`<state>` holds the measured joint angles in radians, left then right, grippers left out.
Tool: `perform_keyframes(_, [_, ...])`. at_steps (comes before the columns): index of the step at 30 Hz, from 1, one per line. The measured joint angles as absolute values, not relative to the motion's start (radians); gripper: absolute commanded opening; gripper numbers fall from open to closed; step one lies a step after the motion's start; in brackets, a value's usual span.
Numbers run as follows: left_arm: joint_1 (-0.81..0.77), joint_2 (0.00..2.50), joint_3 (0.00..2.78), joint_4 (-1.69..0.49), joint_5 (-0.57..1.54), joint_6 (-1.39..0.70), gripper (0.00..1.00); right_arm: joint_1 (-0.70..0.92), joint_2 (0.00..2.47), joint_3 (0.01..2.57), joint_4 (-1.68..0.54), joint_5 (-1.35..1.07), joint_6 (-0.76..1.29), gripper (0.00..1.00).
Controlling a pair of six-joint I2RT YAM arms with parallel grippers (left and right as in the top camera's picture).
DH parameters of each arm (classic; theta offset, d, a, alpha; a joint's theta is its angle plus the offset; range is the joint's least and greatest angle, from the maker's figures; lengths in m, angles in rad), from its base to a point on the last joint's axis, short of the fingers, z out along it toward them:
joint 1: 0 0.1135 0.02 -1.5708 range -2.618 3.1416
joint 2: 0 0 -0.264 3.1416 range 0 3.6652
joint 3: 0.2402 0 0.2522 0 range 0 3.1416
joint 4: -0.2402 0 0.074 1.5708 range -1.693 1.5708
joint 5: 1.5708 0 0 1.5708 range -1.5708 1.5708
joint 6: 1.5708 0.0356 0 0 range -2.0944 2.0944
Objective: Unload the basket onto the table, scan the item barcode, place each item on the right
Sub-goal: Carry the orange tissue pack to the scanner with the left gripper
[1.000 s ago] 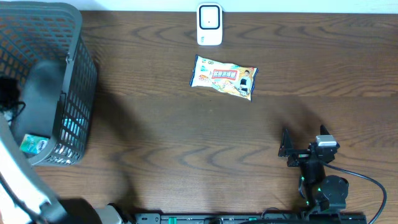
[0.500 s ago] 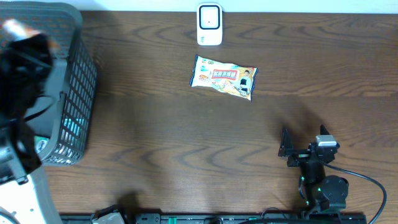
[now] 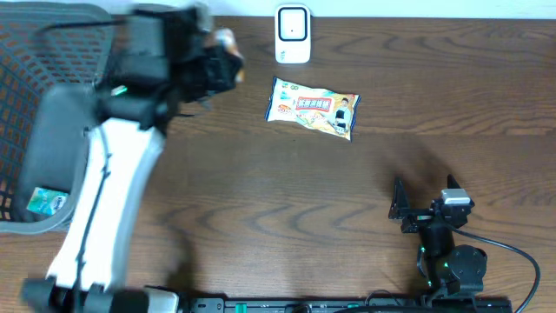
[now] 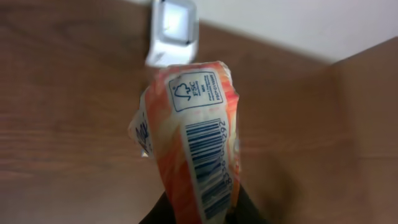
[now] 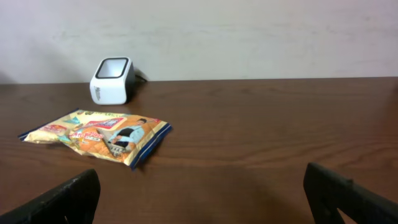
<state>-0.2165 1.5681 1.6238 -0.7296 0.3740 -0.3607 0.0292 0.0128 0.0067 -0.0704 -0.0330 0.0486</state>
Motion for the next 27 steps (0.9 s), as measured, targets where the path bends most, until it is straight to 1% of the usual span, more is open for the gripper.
perform_keyframes(5, [-0.293,1.731,1.624,-0.704,0.041,-0.286,0.08,0.029,0.013,0.007,-0.070,-0.033,0.049,0.99])
perform_keyframes(10, [-0.307,1.876,1.624,-0.682,-0.127,-0.207,0.08,0.029,0.013,0.007,-0.070,-0.033,0.049,0.99])
perform_keyframes(19, [-0.365,2.068,1.624,-0.600,-0.188,-0.171,0.08,0.029,0.013,0.007,-0.070,-0.033,0.049,0.99])
perform_keyframes(27, [-0.462,2.135,1.624,-0.566,-0.189,-0.160,0.08,0.029,0.013,0.007,-0.070,-0.033,0.049,0.99])
